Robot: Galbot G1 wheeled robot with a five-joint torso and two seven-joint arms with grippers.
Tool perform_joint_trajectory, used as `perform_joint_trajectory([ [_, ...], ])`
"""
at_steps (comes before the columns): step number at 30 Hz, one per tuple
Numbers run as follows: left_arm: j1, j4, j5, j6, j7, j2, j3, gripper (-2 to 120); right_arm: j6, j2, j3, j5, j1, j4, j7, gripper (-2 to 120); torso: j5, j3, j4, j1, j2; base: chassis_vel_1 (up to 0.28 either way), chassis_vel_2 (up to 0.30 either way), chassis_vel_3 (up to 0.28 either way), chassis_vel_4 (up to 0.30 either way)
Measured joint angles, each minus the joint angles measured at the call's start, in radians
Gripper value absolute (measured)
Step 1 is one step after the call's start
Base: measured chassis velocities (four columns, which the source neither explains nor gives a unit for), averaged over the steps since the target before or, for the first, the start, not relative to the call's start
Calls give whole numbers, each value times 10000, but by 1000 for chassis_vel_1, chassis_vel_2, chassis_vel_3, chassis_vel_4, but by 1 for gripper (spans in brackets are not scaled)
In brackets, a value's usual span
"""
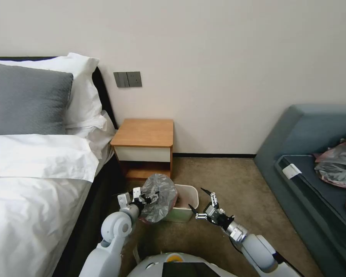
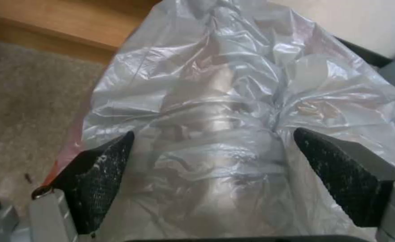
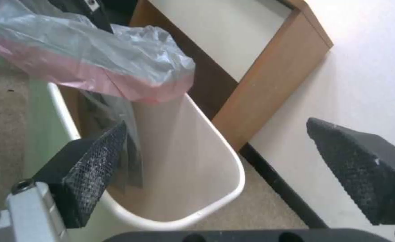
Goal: Pick up the garbage bag from the table and place it over the trash can.
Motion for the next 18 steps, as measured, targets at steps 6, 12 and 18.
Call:
perform_joint_trajectory([
  [6, -159, 102, 366, -4, 399, -6, 70, 91, 78, 30, 14, -24, -58, 3, 24, 100, 0, 0, 0, 0, 0, 0, 0, 0, 0],
  [12, -195, 178, 462, -6, 356, -11, 86, 69, 90, 34, 25, -29, -65, -3, 43, 100, 0, 0, 0, 0, 0, 0, 0, 0, 0],
  [18, -111, 254, 610, -6, 291, -15, 81, 49, 92, 10, 19, -37, -50, -34, 50, 100, 0, -1, 0, 0, 0, 0, 0, 0, 0],
])
